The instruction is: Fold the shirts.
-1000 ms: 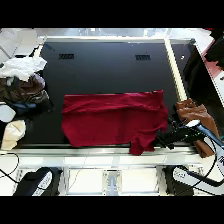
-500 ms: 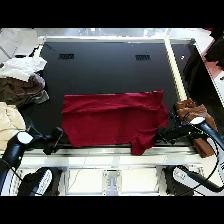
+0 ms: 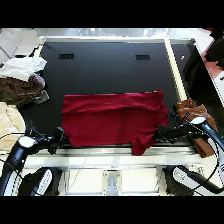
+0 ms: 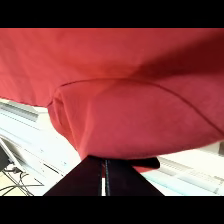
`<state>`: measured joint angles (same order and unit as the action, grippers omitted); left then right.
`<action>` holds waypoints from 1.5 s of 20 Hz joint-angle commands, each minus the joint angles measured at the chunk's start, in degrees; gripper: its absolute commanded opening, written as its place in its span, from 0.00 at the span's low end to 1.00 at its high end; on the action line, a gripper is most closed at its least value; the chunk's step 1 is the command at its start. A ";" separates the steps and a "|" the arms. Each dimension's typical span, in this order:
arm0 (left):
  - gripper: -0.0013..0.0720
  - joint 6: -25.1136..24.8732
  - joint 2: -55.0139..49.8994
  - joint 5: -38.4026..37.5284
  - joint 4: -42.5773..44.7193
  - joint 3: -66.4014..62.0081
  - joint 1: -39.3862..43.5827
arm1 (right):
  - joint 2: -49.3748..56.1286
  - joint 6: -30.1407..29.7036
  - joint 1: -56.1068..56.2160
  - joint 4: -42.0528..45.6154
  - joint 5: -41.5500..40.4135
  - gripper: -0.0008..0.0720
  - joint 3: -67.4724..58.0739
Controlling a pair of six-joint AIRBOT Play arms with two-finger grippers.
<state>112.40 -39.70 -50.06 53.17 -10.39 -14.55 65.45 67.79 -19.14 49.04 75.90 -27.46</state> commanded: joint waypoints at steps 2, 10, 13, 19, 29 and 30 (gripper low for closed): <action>0.03 -1.03 0.07 3.17 -1.55 0.15 -0.07 | -0.04 0.02 0.00 -0.87 -0.04 0.04 -0.04; 0.02 -5.40 12.07 2.93 0.50 -8.79 -0.83 | -7.72 2.12 -4.70 2.47 7.85 0.04 -12.72; 0.02 -11.41 10.64 2.73 0.85 -16.98 -0.81 | -7.37 3.72 -4.70 2.34 5.75 0.04 -21.70; 0.02 -22.43 -11.34 2.43 1.25 -35.01 6.40 | 1.49 5.53 4.87 2.38 -4.35 0.04 -31.82; 0.02 -18.12 -40.33 5.27 18.14 -50.47 11.72 | 27.34 8.26 13.07 2.34 -14.99 0.04 -48.28; 0.02 -18.10 -41.57 5.29 18.73 -50.47 12.11 | 29.07 8.31 14.12 2.29 -15.96 0.04 -48.81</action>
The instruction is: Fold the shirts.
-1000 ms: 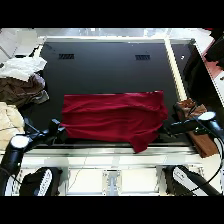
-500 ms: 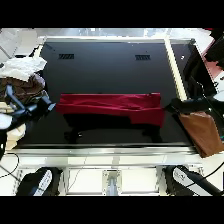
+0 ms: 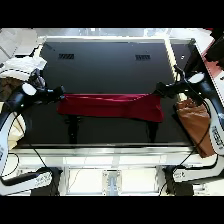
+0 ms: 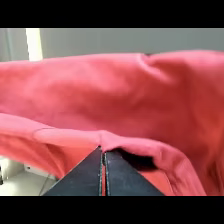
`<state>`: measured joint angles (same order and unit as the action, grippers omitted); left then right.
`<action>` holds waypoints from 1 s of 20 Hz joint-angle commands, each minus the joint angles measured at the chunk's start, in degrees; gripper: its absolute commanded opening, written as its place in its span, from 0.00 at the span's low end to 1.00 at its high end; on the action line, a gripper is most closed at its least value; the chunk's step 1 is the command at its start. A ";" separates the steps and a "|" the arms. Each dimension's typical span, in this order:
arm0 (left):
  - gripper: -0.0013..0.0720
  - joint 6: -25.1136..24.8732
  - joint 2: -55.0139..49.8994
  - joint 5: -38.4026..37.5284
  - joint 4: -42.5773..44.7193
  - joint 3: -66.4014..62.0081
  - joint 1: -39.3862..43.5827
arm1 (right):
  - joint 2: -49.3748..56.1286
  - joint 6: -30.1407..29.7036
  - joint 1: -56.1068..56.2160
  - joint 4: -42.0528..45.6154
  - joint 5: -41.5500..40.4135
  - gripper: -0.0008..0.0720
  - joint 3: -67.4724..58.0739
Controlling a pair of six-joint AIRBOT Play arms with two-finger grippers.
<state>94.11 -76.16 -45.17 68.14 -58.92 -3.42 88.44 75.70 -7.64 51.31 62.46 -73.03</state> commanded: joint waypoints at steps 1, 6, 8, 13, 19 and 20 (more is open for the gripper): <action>0.02 0.17 -6.36 0.44 4.11 -1.95 1.01 | 7.34 0.50 3.43 0.11 -3.63 0.04 -3.34; 0.05 -0.48 -9.40 1.38 4.07 -1.97 1.01 | 9.77 3.37 4.02 2.89 -6.16 0.04 -3.50; 0.71 -0.48 -9.11 3.39 4.09 -2.51 0.90 | 9.68 4.24 3.98 5.40 -5.25 0.04 -4.57; 0.86 -0.46 -4.72 4.13 3.85 -6.10 -0.33 | 5.75 4.15 2.73 14.19 2.36 0.59 -14.25; 0.86 -7.82 8.83 19.89 3.17 -6.97 6.10 | 0.46 4.17 -8.52 17.55 15.85 0.81 -17.46; 0.85 -10.40 9.86 20.70 3.21 -7.43 9.14 | 0.83 3.96 -11.21 15.43 17.18 0.81 -15.13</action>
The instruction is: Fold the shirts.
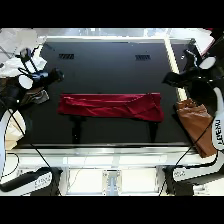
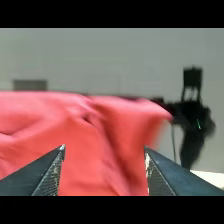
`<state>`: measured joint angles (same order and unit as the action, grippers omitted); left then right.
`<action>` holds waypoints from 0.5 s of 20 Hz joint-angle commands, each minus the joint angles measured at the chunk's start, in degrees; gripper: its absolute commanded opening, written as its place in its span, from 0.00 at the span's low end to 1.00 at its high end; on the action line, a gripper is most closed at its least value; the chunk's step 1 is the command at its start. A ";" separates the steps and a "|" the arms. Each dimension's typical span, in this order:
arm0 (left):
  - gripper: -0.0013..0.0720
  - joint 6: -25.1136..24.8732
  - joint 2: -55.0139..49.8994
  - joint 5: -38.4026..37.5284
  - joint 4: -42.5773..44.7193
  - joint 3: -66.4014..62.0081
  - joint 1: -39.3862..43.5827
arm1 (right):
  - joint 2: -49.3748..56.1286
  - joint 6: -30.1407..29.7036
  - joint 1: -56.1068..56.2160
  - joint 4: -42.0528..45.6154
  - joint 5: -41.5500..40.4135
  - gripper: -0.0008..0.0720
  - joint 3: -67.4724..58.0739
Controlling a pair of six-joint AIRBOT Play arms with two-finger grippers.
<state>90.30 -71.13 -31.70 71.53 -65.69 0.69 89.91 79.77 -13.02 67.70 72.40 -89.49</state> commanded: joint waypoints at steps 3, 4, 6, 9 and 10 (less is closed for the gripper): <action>0.85 -7.21 2.03 2.29 0.04 -4.57 13.73 | -0.59 -6.36 -13.09 -12.74 5.20 0.81 13.05; 0.85 -7.23 -0.61 0.50 0.07 -6.21 16.22 | -0.57 -9.40 -14.64 -16.31 3.56 0.81 16.72; 0.84 -7.17 -6.99 -3.15 0.02 -9.92 20.11 | -0.42 -13.62 -16.85 -20.33 -0.50 0.90 22.97; 0.79 -6.51 -18.05 -11.50 -0.02 -16.63 23.02 | 4.44 -17.94 -18.01 -26.32 -0.96 0.90 25.55; 0.79 -6.51 -21.05 -13.55 -0.13 -18.49 23.47 | 6.80 -19.47 -17.88 -29.99 -1.09 0.90 25.51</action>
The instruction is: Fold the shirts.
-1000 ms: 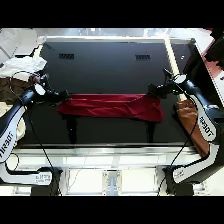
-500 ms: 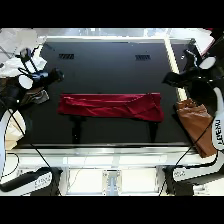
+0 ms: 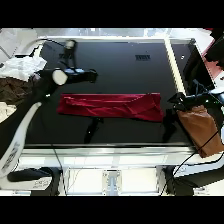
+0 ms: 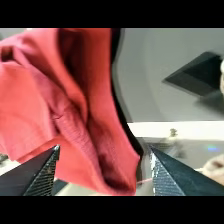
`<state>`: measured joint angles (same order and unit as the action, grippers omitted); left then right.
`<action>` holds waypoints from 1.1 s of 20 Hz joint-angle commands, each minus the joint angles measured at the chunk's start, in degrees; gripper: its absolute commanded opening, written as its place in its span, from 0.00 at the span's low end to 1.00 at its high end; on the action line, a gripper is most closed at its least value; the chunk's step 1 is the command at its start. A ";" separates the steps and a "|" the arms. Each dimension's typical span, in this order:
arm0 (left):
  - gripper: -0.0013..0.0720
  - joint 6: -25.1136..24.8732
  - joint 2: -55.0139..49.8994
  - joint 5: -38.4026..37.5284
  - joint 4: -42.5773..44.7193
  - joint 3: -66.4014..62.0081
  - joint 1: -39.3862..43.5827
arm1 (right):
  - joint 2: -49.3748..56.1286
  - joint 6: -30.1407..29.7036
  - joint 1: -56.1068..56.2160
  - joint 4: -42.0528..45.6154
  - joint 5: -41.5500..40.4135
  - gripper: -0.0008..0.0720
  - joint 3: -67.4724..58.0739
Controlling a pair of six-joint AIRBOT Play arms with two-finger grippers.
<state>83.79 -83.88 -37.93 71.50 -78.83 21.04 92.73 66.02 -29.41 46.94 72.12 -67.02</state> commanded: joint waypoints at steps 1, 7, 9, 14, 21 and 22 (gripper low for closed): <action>0.78 0.26 -10.58 -8.96 -0.17 -6.82 3.45 | 6.01 -7.19 -1.20 -12.13 -0.90 0.90 2.97; 0.62 0.59 -16.15 -14.45 -0.13 -9.11 4.46 | 12.76 -10.71 4.55 -19.02 -3.72 0.79 1.90; 0.62 0.57 -16.96 -16.92 -0.09 -9.16 4.66 | 13.70 -9.46 8.28 -19.23 -3.78 0.79 -0.90; 0.62 0.57 -17.31 -18.51 -0.13 -9.33 4.68 | 13.81 -3.63 16.26 -12.22 -1.14 0.77 -8.13; 0.02 -0.04 -18.01 -17.66 -0.17 -9.57 4.70 | 12.28 3.93 17.27 -7.52 10.08 0.04 -17.46; 0.02 -0.07 -18.91 -18.58 -0.17 -10.47 4.90 | 11.37 5.33 17.31 -7.54 11.45 0.04 -18.86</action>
<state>84.16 -101.73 -55.96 71.37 -88.44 25.74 105.45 67.29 -12.53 38.46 78.43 -82.13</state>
